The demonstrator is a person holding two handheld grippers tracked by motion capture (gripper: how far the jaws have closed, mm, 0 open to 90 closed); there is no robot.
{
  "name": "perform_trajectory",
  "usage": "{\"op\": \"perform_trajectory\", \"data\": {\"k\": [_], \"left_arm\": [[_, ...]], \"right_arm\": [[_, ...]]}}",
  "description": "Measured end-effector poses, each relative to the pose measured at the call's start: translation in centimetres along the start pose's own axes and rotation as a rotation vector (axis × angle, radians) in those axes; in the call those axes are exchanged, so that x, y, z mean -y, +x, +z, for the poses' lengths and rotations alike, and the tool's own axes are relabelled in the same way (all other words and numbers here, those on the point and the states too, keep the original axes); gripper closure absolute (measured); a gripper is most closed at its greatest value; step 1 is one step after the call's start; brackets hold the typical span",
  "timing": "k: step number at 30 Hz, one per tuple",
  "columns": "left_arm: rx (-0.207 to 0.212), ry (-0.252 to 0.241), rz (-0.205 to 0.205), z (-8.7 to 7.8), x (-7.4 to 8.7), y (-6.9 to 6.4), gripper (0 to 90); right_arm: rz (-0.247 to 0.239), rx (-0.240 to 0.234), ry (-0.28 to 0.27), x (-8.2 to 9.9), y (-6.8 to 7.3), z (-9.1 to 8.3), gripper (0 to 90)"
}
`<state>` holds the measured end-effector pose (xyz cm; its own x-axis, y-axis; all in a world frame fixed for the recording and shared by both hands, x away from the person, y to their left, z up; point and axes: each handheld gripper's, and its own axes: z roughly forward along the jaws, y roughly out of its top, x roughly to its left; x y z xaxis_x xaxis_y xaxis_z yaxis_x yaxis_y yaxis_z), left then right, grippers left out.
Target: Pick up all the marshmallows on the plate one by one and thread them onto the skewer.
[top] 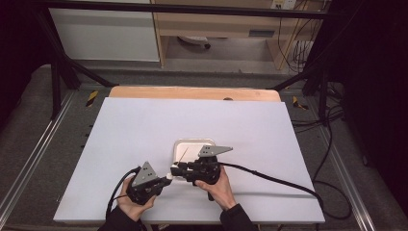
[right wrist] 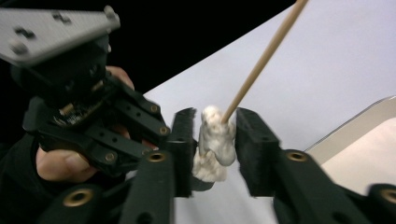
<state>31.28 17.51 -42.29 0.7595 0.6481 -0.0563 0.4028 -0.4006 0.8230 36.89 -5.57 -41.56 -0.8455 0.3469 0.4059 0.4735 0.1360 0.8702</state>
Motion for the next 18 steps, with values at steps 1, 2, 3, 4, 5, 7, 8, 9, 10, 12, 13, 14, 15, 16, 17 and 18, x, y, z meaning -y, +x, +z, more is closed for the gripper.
{"op": "perform_trajectory", "data": {"k": [1, 2, 3, 4, 5, 7, 8, 9, 10, 12, 13, 14, 15, 16, 17, 18], "left_arm": [[0.005, -0.001, -0.01, 0.0, 0.1, 0.2, 89.1], [0.003, -0.003, -0.015, -0.1, 0.1, 0.3, 89.1], [0.004, -0.003, -0.019, -0.1, 0.1, 0.4, 89.0], [0.005, -0.004, -0.021, -0.2, 0.1, 0.5, 89.1], [0.006, -0.002, -0.025, -0.2, 0.2, 0.6, 89.0], [0.004, 0.002, -0.037, -0.2, 0.3, 0.8, 89.0], [0.007, 0.005, -0.047, -0.2, 0.4, 0.9, 88.9], [0.007, 0.006, -0.053, -0.2, 0.4, 1.0, 88.9], [0.007, 0.01, -0.056, -0.2, 0.5, 1.1, 88.9], [0.007, 0.013, -0.055, -0.2, 0.5, 1.2, 88.9], [0.008, 0.015, -0.057, -0.2, 0.5, 1.2, 88.9], [0.009, 0.017, -0.058, -0.1, 0.5, 1.2, 88.8], [0.011, 0.017, -0.059, -0.1, 0.6, 1.3, 88.8], [0.012, 0.019, -0.06, -0.1, 0.6, 1.2, 88.8], [0.013, 0.019, -0.058, -0.1, 0.6, 1.2, 88.8], [0.016, 0.02, -0.056, 0.0, 0.6, 1.2, 88.8]], "right_arm": [[-0.003, 0.01, -0.01, -0.3, 0.1, -0.3, 60.3], [-0.008, 0.02, -0.015, -0.6, 0.1, -0.6, 57.2], [-0.025, 0.041, -0.015, -0.9, 0.2, -0.9, 51.6], [-0.044, 0.065, -0.013, -1.1, 0.1, -1.2, 45.6], [-0.053, 0.094, -0.006, -1.3, 0.1, -1.4, 41.5], [-0.068, 0.142, 0.012, -1.5, -0.3, -1.9, 31.0], [-0.073, 0.163, 0.018, -1.6, -0.6, -2.2, 27.8], [-0.078, 0.182, 0.03, -1.6, -0.9, -2.4, 25.5], [-0.088, 0.205, 0.046, -1.6, -1.2, -2.6, 22.2], [-0.113, 0.25, 0.086, -1.6, -1.8, -2.8, 18.1], [-0.126, 0.275, 0.112, -1.6, -2.0, -2.9, 16.6], [-0.135, 0.295, 0.139, -1.6, -2.4, -2.9, 15.3], [-0.137, 0.307, 0.162, -1.6, -2.7, -3.0, 16.5], [-0.137, 0.323, 0.181, -1.5, -3.2, -3.0, 17.8], [-0.129, 0.336, 0.197, -1.4, -3.5, -3.0, 18.7], [-0.12, 0.344, 0.213, -1.2, -3.9, -3.0, 20.9]]}}
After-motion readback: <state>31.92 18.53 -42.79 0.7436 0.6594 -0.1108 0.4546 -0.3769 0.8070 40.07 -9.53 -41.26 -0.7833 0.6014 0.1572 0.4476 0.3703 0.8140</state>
